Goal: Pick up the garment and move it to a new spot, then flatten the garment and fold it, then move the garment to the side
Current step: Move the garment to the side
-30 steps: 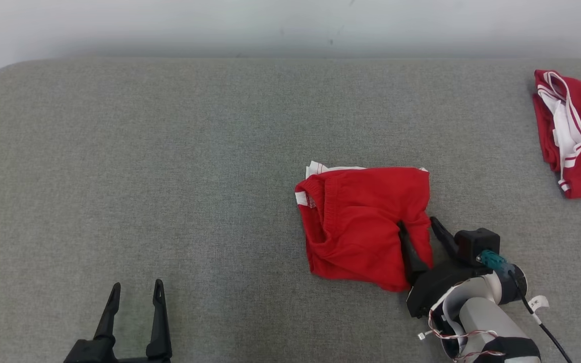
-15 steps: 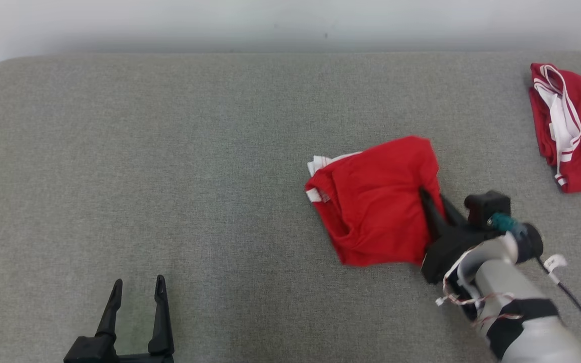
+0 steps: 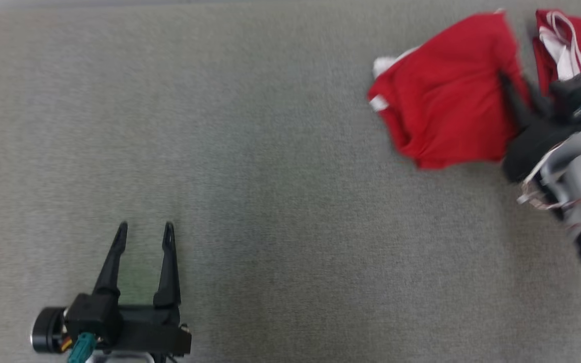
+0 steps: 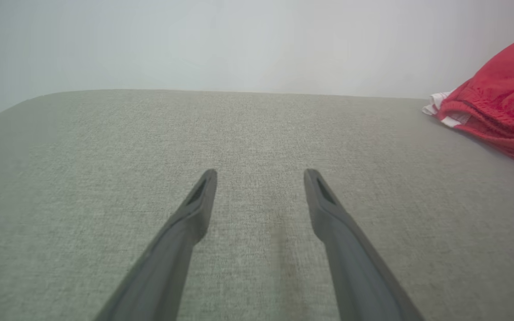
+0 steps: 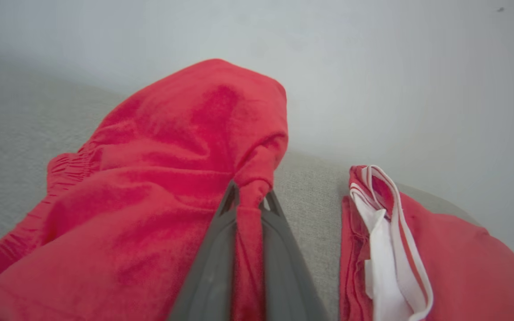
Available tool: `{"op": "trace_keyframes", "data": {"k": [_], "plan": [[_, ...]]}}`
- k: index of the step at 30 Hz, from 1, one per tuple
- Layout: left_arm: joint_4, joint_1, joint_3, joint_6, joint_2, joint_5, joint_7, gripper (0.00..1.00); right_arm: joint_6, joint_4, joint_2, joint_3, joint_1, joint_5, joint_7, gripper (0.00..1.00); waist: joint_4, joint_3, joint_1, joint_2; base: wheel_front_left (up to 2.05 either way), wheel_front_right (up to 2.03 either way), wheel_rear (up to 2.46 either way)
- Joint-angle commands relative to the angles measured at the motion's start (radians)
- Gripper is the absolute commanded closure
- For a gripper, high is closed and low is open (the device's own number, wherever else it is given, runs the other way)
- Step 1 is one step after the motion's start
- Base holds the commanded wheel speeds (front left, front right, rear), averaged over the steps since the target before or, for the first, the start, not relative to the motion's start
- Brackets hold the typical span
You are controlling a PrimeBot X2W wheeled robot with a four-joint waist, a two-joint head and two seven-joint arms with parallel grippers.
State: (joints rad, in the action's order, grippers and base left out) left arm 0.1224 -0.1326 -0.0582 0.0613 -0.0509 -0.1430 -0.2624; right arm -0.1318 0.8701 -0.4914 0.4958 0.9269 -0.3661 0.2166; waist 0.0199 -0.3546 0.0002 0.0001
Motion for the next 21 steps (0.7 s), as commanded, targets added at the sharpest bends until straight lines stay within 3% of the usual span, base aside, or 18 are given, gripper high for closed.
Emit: {"op": "trace_keyframes", "data": {"k": [1,11,21], "plan": [[-0.017,-0.03,0.003,0.009,0.001,0.023,-0.003,0.0,0.003,-0.017,-0.037,0.018,0.04,-0.016,-0.01,1.0,-0.057,-0.086,-0.0002,-0.0001,0.0,0.0,0.0],[-0.13,-0.108,0.015,0.042,-0.017,0.094,-0.003,0.0,0.003,-0.04,-0.18,0.078,0.206,-0.049,-0.056,1.0,-0.13,-0.216,-0.0002,-0.0001,0.0,0.0,0.0],[-0.215,-0.103,0.004,0.052,-0.033,0.119,-0.003,0.0,0.003,-0.114,-0.321,0.125,0.284,-0.132,-0.115,1.0,-0.19,-0.251,-0.0002,-0.0001,0.0,0.0,0.0]]}}
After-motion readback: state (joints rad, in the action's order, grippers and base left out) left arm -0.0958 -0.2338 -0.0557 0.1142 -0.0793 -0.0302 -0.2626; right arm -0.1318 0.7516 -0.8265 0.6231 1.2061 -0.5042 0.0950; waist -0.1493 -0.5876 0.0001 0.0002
